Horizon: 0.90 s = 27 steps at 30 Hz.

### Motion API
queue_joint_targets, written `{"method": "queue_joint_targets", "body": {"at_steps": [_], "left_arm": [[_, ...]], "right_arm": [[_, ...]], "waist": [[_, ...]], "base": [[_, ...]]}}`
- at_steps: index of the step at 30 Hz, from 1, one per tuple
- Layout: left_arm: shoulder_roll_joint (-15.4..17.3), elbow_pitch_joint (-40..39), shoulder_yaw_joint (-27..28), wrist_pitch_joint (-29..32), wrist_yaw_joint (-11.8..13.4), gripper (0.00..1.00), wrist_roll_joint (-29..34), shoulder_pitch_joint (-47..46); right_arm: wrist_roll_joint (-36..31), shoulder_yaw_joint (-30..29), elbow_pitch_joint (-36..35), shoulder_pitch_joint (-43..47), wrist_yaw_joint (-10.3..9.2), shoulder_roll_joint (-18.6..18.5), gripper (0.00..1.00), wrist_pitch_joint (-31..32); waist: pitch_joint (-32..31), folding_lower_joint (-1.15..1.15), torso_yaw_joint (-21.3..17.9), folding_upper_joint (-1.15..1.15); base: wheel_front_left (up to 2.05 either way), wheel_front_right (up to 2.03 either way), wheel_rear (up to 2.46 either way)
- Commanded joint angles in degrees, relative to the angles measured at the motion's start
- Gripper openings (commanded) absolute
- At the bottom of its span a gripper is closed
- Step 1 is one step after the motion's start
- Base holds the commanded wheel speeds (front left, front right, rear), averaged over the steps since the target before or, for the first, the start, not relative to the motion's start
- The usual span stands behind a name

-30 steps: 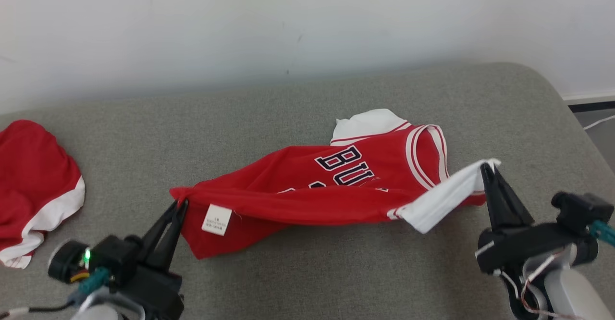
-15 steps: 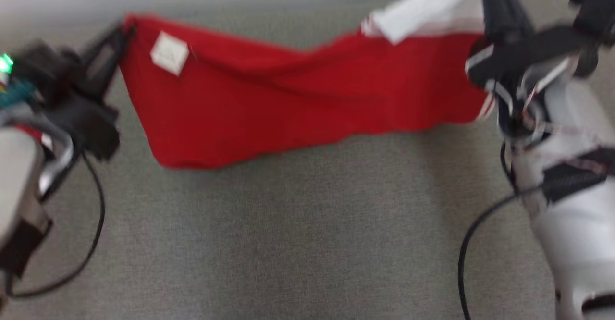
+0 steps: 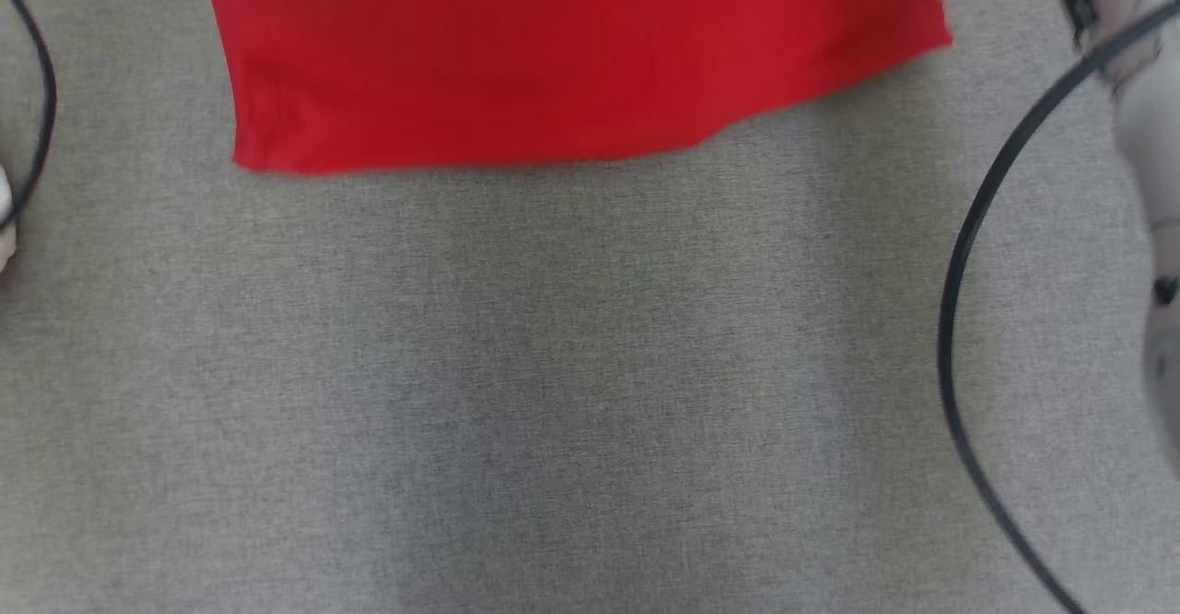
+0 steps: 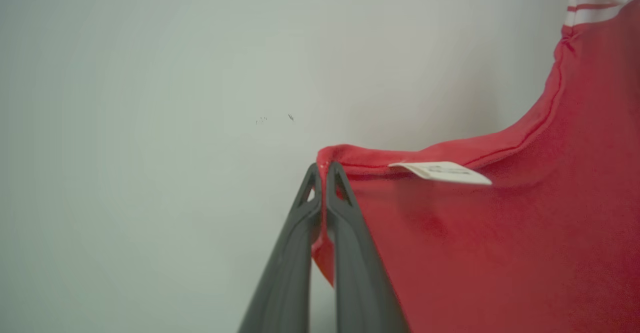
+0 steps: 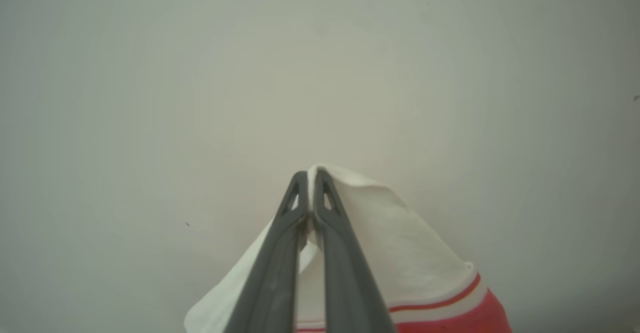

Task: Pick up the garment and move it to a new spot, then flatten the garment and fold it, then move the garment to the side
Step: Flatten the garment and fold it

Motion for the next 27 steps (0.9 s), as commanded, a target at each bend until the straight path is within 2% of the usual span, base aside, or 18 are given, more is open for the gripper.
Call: {"method": "queue_joint_targets", "body": {"at_steps": [1,8,14,19,27], "left_arm": [[-0.83,2.72,-1.6,-0.81,0.06,0.0,-1.19,-4.35],[-3.9,9.89,-5.18,-2.17,0.05,0.0,-3.17,-12.91],[-5.93,14.53,-6.19,-5.65,0.05,0.0,-5.29,-18.96],[-6.77,17.35,-7.54,-8.03,0.04,0.0,-6.89,-20.1],[-6.98,17.99,-7.99,-10.27,0.04,0.0,-9.54,-16.8]], "right_arm": [[-1.37,-0.28,3.71,-4.56,0.03,0.06,0.0,-1.31],[-5.69,-0.92,12.51,-14.41,0.03,-1.06,0.0,-5.02],[-8.29,-0.03,15.86,-20.62,0.03,-1.72,0.0,-7.01],[-8.39,1.14,16.16,-22.27,0.03,-1.86,0.0,-8.22],[-4.54,5.88,12.38,-18.2,0.03,-1.58,0.0,-7.96]], "waist": [[0.04,-0.03,0.58,-0.02],[-1.69,-0.03,1.86,-0.02],[-1.9,-0.03,2.86,-0.02],[0.14,-0.03,3.07,-0.02],[3.64,-0.03,2.78,-0.02]], "base": [[0.0,0.0,0.0],[0.0,0.0,0.0],[0.0,0.0,0.0],[0.0,0.0,0.0],[0.0,0.0,0.0]]}}
